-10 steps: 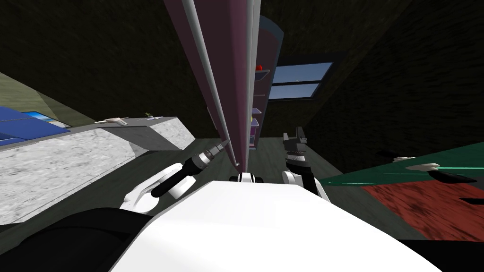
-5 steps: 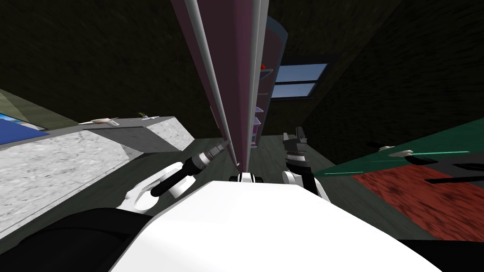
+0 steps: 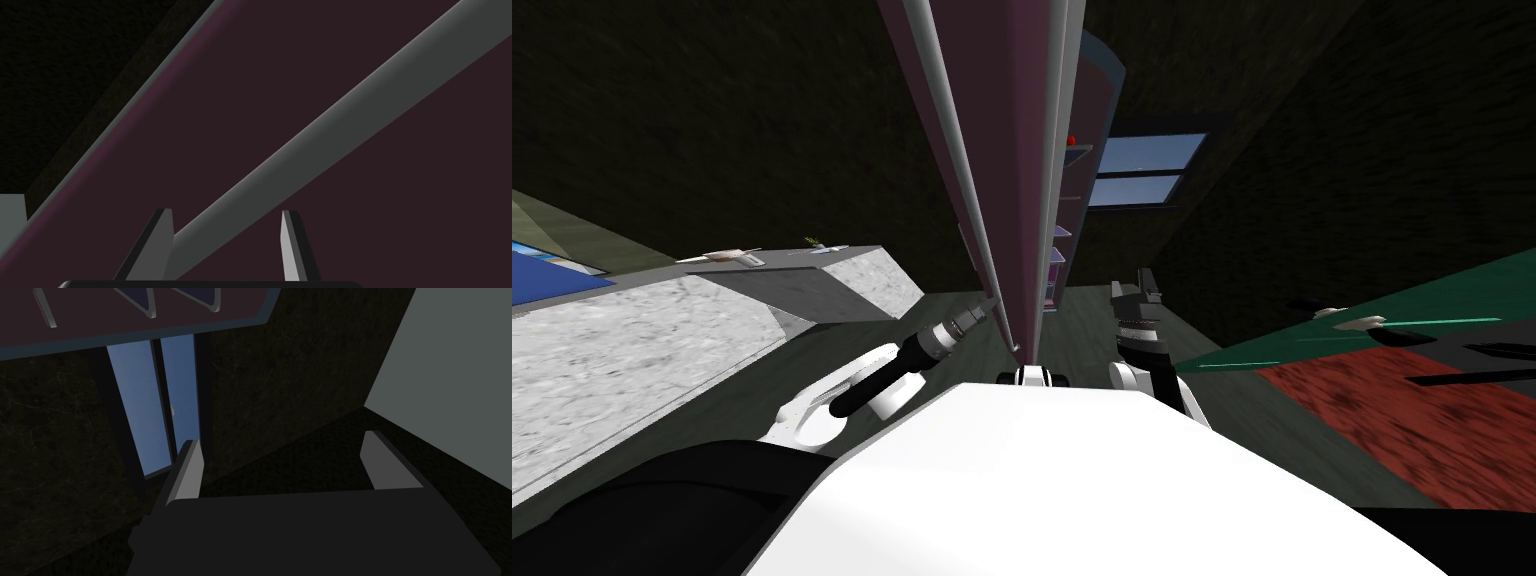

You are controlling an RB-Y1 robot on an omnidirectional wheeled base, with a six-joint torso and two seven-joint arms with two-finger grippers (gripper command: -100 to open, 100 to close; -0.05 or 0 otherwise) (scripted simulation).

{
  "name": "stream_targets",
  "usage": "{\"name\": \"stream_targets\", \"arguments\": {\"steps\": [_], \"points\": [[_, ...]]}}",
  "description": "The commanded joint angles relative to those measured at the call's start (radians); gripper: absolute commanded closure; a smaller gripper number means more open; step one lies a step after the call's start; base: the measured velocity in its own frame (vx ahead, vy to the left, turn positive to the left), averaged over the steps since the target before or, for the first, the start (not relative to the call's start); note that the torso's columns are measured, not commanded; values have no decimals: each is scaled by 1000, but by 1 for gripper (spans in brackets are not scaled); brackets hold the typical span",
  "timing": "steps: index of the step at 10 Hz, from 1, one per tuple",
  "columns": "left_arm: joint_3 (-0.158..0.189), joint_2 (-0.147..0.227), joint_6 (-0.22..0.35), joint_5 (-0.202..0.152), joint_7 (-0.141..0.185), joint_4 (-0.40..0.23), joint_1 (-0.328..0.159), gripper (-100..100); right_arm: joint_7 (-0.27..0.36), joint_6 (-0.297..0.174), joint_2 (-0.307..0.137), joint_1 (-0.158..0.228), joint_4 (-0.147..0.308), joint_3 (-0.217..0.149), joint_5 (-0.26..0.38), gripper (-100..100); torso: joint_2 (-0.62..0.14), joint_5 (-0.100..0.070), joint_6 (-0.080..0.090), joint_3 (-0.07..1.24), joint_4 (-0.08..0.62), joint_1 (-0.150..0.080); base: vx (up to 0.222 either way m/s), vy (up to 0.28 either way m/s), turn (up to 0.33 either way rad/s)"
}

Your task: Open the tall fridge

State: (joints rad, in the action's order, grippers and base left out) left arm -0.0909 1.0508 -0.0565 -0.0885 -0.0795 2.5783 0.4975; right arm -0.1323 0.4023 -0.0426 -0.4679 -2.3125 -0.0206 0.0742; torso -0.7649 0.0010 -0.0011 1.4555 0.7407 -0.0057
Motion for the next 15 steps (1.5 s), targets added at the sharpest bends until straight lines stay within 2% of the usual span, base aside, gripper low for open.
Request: {"name": "stream_targets", "arguments": {"steps": [1, 5, 6, 8, 11, 14, 15], "points": [[-16, 7, -7, -3, 7, 7, 12, 100, 0, 0, 0, 0, 0, 0, 0, 0, 0, 0, 0, 0, 0, 1, -6, 4, 32], [-8, 14, -24, -5, 4, 4, 6, 100, 0, 0, 0, 0, 0, 0, 0, 0, 1, -1, 3, 1, 2, 2, -25, 63, -46], [45, 43, -12, -38, 23, 3, -7, -100, 0, 0, 0, 0, 0, 0, 0, 0, 0, -1, 1, 1, 2, 2, -42, 60, 118], [86, 81, -15, -73, 47, 11, -13, -100, 0, 0, 0, 0, 0, 0, 0, 0, 22, -4, 1, 17, -1, -6, 13, -61, 131], [147, 139, -18, -127, 83, 24, -23, -100, 0, 0, 0, 0, 0, 0, 0, 0, 31, 0, 1, 23, -4, 7, 14, -54, 90], [209, 196, -22, -181, 119, 37, -32, -100, 0, 0, 0, 0, 0, 0, 0, 0, 25, -1, 1, 19, -2, 7, 2, -25, 88], [192, 182, -21, -168, 109, 33, -31, -100, 0, 0, 0, 0, 0, 0, 0, 0, 26, -1, 1, 20, -2, 6, -1, -8, 25]]}}
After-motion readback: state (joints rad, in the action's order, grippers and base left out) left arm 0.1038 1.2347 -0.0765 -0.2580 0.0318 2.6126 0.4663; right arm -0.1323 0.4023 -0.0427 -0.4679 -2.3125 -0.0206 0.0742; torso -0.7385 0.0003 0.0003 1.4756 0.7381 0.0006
